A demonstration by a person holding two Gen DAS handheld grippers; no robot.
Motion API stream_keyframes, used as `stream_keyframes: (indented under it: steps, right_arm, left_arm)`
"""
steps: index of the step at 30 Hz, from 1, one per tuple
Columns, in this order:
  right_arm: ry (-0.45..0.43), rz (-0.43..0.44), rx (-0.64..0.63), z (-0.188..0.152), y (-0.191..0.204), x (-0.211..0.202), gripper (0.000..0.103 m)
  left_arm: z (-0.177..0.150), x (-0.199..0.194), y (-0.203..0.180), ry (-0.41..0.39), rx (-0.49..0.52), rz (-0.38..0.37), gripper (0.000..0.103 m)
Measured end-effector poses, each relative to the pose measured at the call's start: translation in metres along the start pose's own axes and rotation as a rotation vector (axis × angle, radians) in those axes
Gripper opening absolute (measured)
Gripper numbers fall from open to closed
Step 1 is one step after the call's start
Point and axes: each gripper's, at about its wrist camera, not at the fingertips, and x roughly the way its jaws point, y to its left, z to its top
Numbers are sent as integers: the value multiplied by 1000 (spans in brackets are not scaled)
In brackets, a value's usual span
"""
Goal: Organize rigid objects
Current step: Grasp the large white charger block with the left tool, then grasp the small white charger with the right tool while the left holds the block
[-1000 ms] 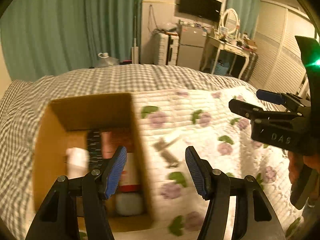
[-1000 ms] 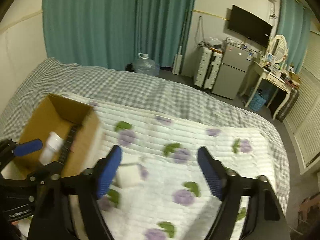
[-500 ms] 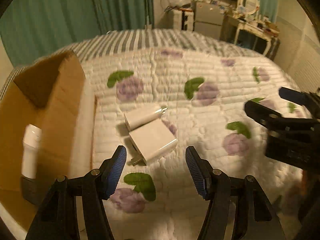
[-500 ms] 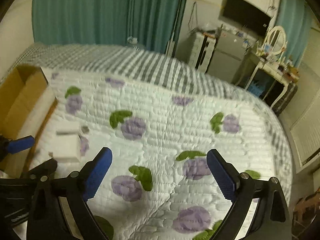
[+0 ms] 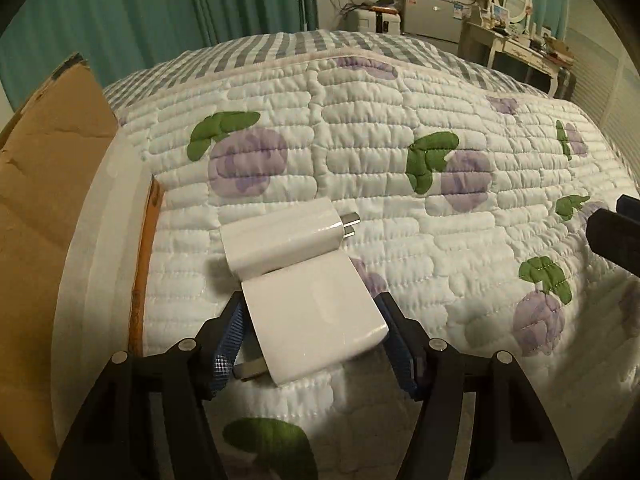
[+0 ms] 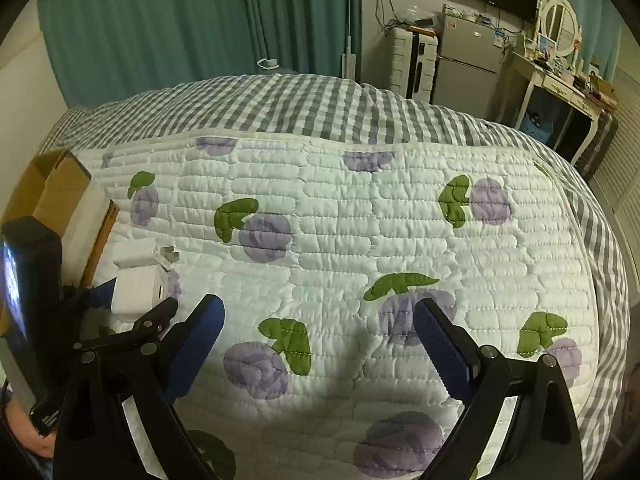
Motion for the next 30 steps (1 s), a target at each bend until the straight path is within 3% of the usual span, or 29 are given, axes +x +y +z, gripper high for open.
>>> stream_keyframes:
  steps: [8,14,18,23,30]
  right_arm:
    - [-20,9,-48,0,11,-3,96]
    - [-85,122,-247,4,47,-10,96]
    - [-41,218,-338,7,65,6,96]
    - [13,252,-448,7,88,28,96]
    - [15,319,-597,4,122,42,96]
  left_arm:
    - [-18,-28,8,-1,-53,-35,64]
    - [-48,-60,10,-27,-216,29,64]
    - [-60,-68,18,-34,-339,62,64]
    - [-68,-75,24,-79,-459,160,64]
    - [-75,-69,33,-41,-516,197,64]
